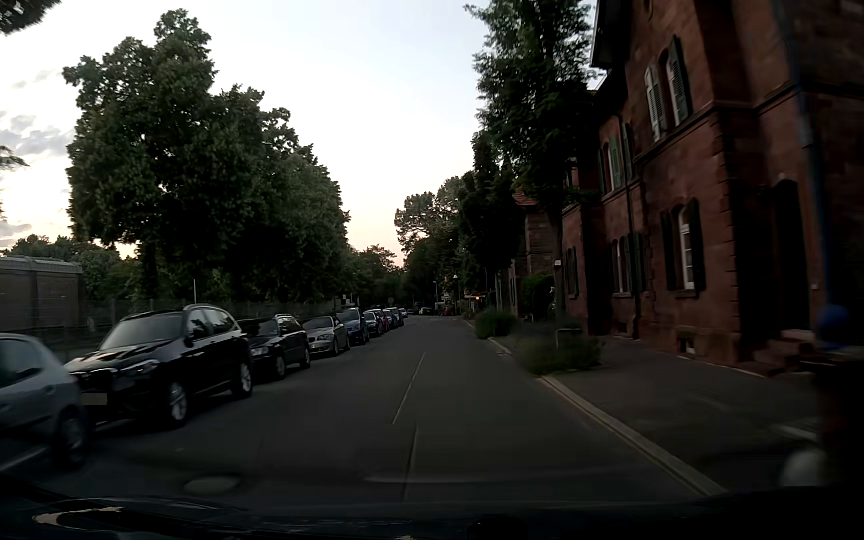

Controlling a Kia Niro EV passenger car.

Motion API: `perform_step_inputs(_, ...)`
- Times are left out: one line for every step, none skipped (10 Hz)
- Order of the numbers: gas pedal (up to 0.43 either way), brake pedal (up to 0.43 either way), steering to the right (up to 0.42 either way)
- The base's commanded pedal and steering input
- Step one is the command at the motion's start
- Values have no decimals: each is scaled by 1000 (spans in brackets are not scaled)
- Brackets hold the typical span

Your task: Follow the waypoints while adhering to traffic rules and regulations

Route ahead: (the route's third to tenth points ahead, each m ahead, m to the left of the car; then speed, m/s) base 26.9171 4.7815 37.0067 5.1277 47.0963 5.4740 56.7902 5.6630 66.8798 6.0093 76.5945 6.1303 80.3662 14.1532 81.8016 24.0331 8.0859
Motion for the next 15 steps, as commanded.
perform_step_inputs(157,0,-11)
perform_step_inputs(157,0,-12)
perform_step_inputs(157,0,-13)
perform_step_inputs(150,0,-13)
perform_step_inputs(118,0,-13)
perform_step_inputs(110,0,-13)
perform_step_inputs(87,0,-13)
perform_step_inputs(87,0,-11)
perform_step_inputs(87,0,-8)
perform_step_inputs(87,0,-8)
perform_step_inputs(79,0,-8)
perform_step_inputs(47,0,-6)
perform_step_inputs(39,0,-6)
perform_step_inputs(39,0,-6)
perform_step_inputs(20,0,-6)
